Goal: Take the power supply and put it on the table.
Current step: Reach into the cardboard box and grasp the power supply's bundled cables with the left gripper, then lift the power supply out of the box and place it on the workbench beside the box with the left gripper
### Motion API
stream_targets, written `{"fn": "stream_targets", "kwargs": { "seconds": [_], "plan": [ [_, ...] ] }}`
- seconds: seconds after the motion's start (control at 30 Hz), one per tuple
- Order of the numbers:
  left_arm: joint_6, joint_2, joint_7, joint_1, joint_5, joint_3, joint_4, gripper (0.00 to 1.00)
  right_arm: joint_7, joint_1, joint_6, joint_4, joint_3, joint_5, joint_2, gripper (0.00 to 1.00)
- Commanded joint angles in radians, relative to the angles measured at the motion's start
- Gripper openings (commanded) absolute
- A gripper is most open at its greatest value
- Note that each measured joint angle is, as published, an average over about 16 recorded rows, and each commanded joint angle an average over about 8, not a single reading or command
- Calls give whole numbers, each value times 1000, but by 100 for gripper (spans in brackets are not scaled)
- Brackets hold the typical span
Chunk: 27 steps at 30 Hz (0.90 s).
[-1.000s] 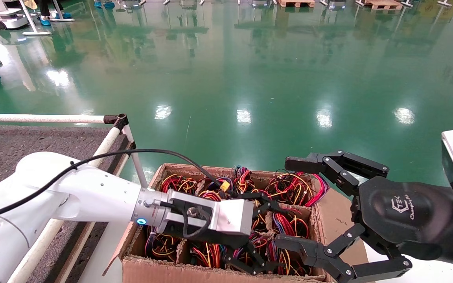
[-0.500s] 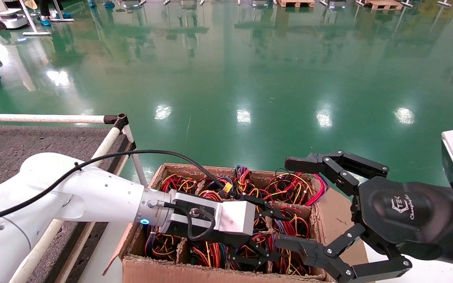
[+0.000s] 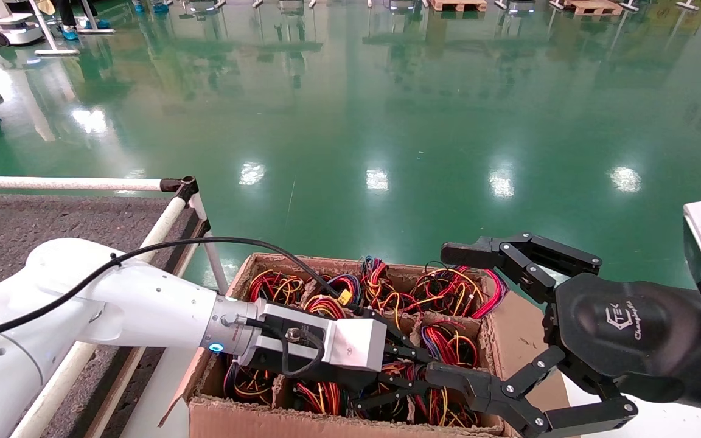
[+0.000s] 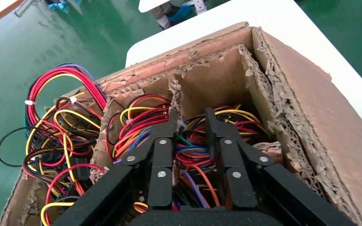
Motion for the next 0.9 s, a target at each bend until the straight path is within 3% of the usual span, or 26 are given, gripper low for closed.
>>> {"fn": "stream_targets", "kwargs": {
  "seconds": [0.03,0.9],
  "plan": [
    [7,0,5,1,-6,4,10,0,0,0,0,0,0,0,0,100],
    [98,-26,-90,-57,-215,-67,79,0,0,0,0,0,0,0,0,100]
  ]
}}
